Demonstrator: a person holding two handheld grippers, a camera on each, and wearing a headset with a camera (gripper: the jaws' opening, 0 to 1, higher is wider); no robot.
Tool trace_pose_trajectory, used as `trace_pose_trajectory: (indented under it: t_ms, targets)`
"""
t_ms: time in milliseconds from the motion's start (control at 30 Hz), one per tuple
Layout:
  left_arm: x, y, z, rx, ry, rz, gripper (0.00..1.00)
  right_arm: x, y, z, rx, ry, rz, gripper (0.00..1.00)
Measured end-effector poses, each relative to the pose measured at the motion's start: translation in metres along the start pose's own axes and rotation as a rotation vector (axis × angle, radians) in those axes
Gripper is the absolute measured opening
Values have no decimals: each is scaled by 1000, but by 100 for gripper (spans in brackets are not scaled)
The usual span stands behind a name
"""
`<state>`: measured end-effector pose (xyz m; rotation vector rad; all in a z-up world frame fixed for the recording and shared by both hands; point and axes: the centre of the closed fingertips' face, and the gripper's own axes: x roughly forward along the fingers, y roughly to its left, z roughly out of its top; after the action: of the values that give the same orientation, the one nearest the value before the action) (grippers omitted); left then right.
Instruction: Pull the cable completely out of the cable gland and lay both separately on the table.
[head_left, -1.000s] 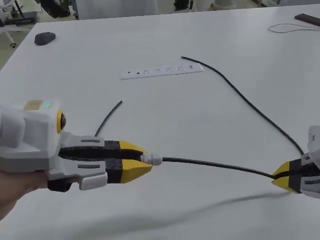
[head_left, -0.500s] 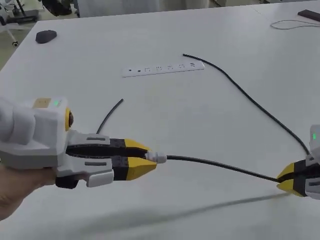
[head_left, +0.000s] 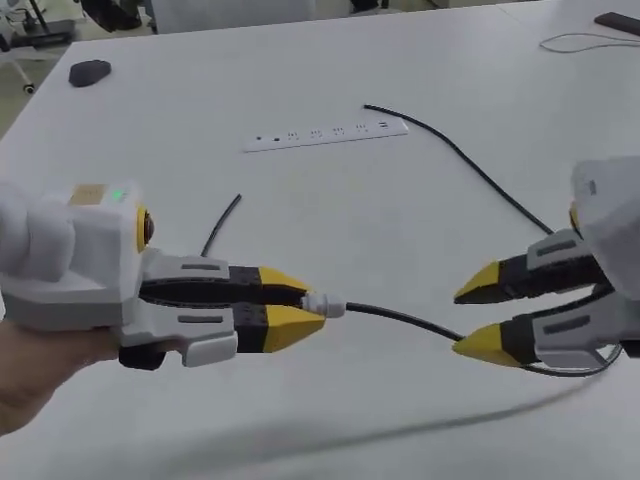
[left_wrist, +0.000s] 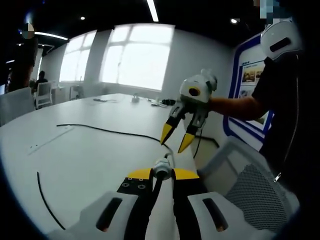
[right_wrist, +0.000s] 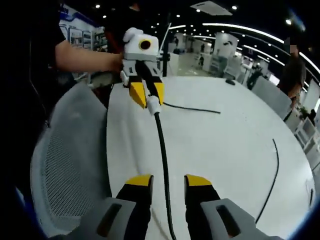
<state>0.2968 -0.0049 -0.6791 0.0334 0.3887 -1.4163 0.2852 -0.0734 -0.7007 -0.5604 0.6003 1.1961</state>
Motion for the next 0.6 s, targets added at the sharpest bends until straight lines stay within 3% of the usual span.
trace_pose_trajectory:
  t_ms: [167,200,267,333,500,600]
  targets:
    - [2,-2,0,12,9,-11,14,18,7,22,-44,-9,45,16]
    - [3,-3,0,14,11,-11,14,22,14,21,-46,21,83,13]
    - [4,-4,0,17,11,-14,14,28,12,27,-79,15,62,13]
    - [5,-5,0,19,10,-19,14,31,14,29,-76,18,84,10]
    - [8,-8,-4,34,30,-29,14,39,13,35,-107,24,83,0]
    - [7,-6,-6,31,35,-20,14,42,13,33,-129,45,83,0]
